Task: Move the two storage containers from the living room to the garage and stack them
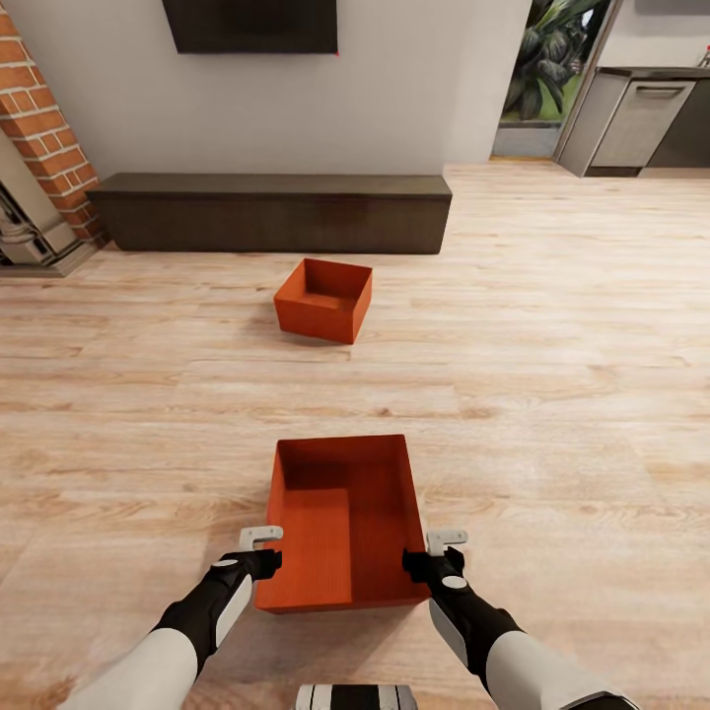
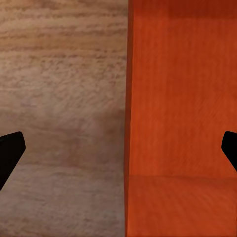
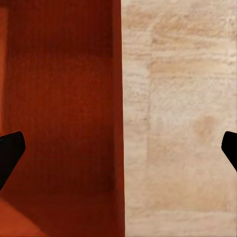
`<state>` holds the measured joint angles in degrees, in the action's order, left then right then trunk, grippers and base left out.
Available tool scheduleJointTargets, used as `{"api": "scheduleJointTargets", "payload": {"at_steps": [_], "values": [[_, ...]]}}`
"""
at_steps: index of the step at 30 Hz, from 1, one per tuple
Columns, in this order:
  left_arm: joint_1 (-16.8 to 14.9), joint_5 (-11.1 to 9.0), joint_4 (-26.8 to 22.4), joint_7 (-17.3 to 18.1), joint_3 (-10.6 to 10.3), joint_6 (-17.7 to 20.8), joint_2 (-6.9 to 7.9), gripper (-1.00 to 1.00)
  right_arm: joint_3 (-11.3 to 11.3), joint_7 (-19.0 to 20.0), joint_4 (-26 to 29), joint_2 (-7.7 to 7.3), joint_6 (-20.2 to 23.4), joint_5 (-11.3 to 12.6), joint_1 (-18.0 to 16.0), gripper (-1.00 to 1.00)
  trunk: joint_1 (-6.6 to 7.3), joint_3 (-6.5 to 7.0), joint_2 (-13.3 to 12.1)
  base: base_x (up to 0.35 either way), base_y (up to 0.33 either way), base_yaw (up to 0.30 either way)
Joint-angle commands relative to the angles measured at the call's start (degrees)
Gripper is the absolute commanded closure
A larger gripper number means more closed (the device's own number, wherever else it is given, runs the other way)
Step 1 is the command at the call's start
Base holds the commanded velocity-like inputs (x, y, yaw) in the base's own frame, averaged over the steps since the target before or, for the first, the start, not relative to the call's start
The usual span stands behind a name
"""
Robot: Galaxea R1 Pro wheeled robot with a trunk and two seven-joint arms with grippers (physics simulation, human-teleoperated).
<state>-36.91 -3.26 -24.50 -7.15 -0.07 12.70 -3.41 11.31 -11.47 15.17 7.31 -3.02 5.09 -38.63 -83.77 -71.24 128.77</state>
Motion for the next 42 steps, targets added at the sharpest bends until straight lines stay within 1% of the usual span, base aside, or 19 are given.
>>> {"api": "scheduleJointTargets", "payload": {"at_steps": [1,7,23,29,42], "values": [[0.0,-0.3,-0.1,-0.2,0.0,0.3,-0.01,-1.00,0.5,-0.3,-0.1,-0.02,-0.2,0.5,0.0,-1.00,-0.22,-0.22,0.4,0.000,0.000,0.000],[0.0,-0.3,-0.1,-0.2,0.0,0.3,-0.01,-1.00,0.5,-0.3,-0.1,-0.02,-0.2,0.5,0.0,-1.00,-1.53,-1.30,2.8,0.000,0.000,0.000],[0.0,-0.3,-0.2,-0.2,0.0,0.3,0.05,-1.00,0.5,-0.3,-0.1,-0.02,-0.3,0.5,0.0,-1.00,-1.53,-1.30,2.8,0.000,0.000,0.000],[0.0,-0.3,-0.2,-0.2,0.0,0.3,0.03,-1.00,0.5,-0.3,-0.1,-0.02,-0.3,0.5,0.0,-1.00,-2.85,-2.38,5.2,0.000,0.000,0.000],[0.0,-0.3,-0.2,-0.2,-0.1,0.3,0.08,-1.00,0.5,-0.3,-0.1,-0.07,-0.3,0.5,0.0,-1.00,-2.85,-2.38,5.2,0.000,0.000,0.000]]}}
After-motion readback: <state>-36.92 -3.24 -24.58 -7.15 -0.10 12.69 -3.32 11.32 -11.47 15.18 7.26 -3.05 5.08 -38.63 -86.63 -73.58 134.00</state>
